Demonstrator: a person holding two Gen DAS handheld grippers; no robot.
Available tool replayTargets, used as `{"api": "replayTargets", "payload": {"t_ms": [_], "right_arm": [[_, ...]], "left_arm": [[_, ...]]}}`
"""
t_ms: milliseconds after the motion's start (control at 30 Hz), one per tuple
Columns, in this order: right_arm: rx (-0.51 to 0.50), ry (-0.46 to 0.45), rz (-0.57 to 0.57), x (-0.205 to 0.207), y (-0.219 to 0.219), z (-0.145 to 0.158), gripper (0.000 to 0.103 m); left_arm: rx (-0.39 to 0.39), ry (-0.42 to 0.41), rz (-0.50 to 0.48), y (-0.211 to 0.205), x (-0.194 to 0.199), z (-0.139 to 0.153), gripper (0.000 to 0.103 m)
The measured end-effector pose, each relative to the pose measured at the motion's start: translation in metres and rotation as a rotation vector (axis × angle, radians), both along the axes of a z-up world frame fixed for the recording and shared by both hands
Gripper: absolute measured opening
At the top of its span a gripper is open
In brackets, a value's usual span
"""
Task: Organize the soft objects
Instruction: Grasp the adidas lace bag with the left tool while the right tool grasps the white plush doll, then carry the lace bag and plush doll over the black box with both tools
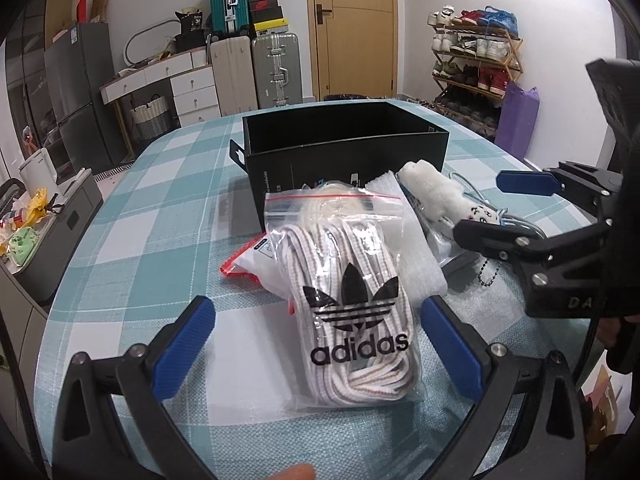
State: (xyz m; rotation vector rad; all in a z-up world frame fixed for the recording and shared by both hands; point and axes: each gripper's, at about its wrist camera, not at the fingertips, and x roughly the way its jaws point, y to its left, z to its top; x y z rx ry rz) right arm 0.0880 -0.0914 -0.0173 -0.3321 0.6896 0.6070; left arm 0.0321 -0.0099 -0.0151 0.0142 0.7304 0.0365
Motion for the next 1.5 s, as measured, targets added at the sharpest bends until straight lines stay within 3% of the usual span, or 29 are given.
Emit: {"api": "replayTargets", "payload": {"t_ms": [300,567,867,1100,1500], "right_arm": [[-0.042,-0.017,0.039,0.008,0.014,-0.001,0.070],[-0.032,0.007,0.075,0.013,0.022,-0.004,0.058],[-0.005,0.035,0.092,0.014,0.021,-0.008,0.046],[0.010,0.046,0.098,0.014,0.018,-0.006,0.034],[0.055,0.027,0.097,0.005,0.003,0.005,0.033]], "left_arm": [[-0.036,0.020,-0.005,0.009,0.003,-0.003,0.099],[-0.098,0.014,-0.078,0.003,0.000,-0.001,0.057],[-0.129,-0.006,-0.090,0.005,-0.005,0.001,0.041],[-0.160,-0.028,-0.080,0.012,-0.008,0.004,0.036],[-0.162,-0.068,-0.069,0.015,-0.012,0.014,0.035]]}}
